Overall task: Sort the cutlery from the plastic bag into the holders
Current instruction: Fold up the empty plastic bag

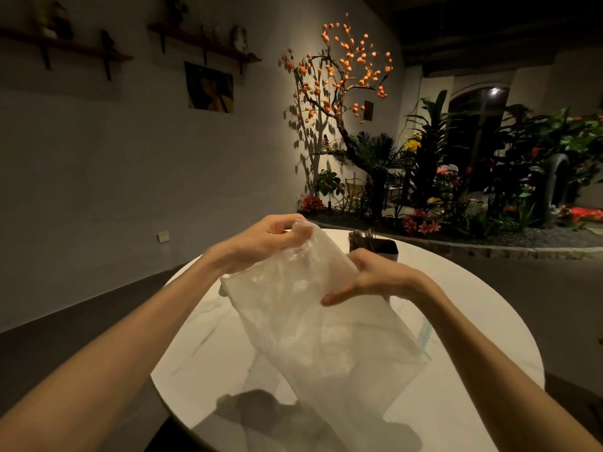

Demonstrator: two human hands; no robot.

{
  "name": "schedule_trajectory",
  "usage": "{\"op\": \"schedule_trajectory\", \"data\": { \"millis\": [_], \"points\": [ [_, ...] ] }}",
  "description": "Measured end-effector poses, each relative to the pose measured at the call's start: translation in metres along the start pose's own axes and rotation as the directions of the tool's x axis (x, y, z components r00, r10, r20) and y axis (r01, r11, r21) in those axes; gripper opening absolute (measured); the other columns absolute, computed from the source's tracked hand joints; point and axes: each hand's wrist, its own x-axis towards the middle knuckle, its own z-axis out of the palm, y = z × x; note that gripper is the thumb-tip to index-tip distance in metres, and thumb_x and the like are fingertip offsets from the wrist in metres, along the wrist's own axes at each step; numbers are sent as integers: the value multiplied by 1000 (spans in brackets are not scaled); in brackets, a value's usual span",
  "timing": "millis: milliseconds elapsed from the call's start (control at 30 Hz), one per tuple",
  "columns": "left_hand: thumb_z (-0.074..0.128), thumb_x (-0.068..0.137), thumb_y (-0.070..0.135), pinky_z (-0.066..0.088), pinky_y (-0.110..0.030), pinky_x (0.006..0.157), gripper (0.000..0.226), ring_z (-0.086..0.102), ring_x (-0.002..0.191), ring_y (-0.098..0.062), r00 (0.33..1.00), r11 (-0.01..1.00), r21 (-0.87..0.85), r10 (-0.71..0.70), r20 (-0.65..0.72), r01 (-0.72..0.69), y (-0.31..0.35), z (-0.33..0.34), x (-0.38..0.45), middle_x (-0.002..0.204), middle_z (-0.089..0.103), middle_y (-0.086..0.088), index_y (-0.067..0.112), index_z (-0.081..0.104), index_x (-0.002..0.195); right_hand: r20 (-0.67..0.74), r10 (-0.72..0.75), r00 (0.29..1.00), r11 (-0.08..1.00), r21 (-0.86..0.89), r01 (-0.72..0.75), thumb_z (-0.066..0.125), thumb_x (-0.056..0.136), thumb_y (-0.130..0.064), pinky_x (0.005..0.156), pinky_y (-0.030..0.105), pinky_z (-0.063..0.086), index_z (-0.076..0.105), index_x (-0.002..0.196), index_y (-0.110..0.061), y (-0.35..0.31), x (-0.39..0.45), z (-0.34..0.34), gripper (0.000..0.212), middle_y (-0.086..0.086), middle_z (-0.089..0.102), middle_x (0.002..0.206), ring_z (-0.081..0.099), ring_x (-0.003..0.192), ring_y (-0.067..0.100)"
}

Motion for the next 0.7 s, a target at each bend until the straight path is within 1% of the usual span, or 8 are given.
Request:
{"op": "schedule_trajectory", "data": {
  "millis": [100,233,300,367,433,500,567,700],
  "points": [
    [47,102,45,57,-28,78,38,68,97,-18,994,960,-277,-72,-85,46,-2,-11,0,104,73,-1,19,71,114,-55,-32,998,959,280,46,83,78,-10,80,37,61,74,101,-1,4,0,4,26,15,75,97,73,85,27],
    [38,92,76,54,-43,96,78,66,116,-29,964,525,-831,-260,47,182,-44,-18,-15,125,69,-13,13,70,126,-144,38,989,811,582,54,78,81,-8,86,45,59,74,107,-2,13,-6,3,27,19,73,105,71,89,32],
    [44,82,86,38,-48,114,94,56,130,-32,955,365,-909,-277,101,202,-68,-7,-21,140,60,-14,14,60,139,-188,128,974,775,632,21,80,79,-11,88,47,59,75,106,-3,19,-2,6,29,19,74,107,72,92,34],
    [45,72,93,34,-50,116,107,53,132,-33,947,292,-920,-261,187,262,-79,10,-24,143,58,-14,13,58,141,-292,231,928,754,656,19,83,77,-12,87,48,60,77,101,-6,24,5,10,25,15,75,104,73,95,34],
    [43,77,88,44,-51,107,97,62,123,-32,941,395,-871,-283,187,292,-73,27,-22,134,64,-14,13,62,136,-409,322,854,759,650,25,83,76,-12,77,42,63,78,97,-8,28,11,13,22,11,76,100,73,91,30],
    [59,88,58,55,-48,94,61,72,105,-25,941,633,-713,-318,116,301,-66,40,-16,114,75,-8,14,63,129,-477,354,804,773,633,35,82,76,-12,66,34,61,77,96,-9,32,15,17,20,7,75,97,73,86,24],
    [78,85,24,54,-53,98,54,71,109,-28,939,784,-537,-340,47,311,-69,43,-8,117,74,-9,12,59,134,-487,320,813,799,599,45,82,78,-15,70,35,62,77,96,-11,37,15,16,20,8,77,96,74,84,23],
    [74,89,7,49,-58,103,50,65,116,-40,935,739,-604,-352,30,298,-77,31,-7,127,67,-20,7,58,136,-234,198,952,808,588,-24,77,84,-29,76,38,62,69,117,-16,44,1,1,36,6,76,108,75,93,26]
  ]
}}
